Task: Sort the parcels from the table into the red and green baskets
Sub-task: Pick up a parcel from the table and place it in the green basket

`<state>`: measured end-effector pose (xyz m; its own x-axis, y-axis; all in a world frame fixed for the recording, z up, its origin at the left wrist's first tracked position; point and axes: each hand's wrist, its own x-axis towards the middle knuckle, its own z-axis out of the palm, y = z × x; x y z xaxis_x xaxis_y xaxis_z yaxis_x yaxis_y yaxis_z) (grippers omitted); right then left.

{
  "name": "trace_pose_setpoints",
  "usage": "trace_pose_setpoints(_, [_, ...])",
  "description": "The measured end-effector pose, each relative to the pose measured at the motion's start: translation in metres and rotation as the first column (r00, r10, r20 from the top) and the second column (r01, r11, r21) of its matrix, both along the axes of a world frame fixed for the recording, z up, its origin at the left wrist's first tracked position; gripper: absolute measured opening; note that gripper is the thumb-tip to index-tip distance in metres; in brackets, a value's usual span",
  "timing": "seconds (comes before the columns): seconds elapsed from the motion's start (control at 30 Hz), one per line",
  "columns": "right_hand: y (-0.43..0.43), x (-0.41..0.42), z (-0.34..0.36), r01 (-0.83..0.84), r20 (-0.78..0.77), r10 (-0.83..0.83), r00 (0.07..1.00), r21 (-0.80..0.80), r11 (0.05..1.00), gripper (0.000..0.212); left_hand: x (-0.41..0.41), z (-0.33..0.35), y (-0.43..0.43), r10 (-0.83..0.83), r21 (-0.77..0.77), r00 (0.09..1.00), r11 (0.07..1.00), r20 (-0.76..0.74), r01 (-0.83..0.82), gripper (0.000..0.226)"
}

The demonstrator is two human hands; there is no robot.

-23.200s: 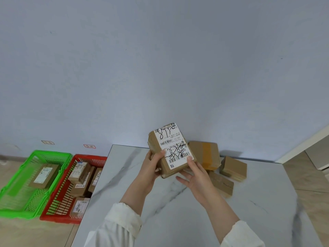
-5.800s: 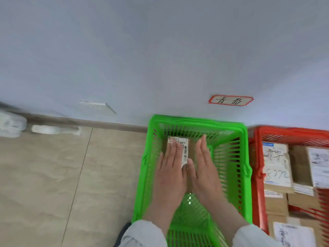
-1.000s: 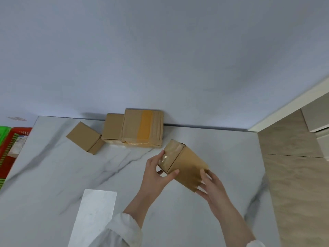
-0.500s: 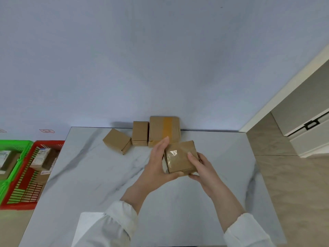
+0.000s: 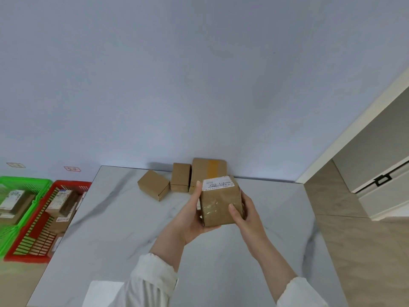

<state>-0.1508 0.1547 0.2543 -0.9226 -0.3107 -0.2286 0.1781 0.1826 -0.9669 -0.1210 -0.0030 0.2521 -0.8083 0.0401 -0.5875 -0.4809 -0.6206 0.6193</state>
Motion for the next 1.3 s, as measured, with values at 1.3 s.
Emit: trace_pose_setpoints(1.3, [0.033, -0.002, 0.006, -0.132, 0.304, 0.213, 0.929, -0.265, 0.955, 0.071, -0.002, 0.038, -0.043, -0.306, -0.447, 0.940, 0.869, -0.151, 0.211, 0.056])
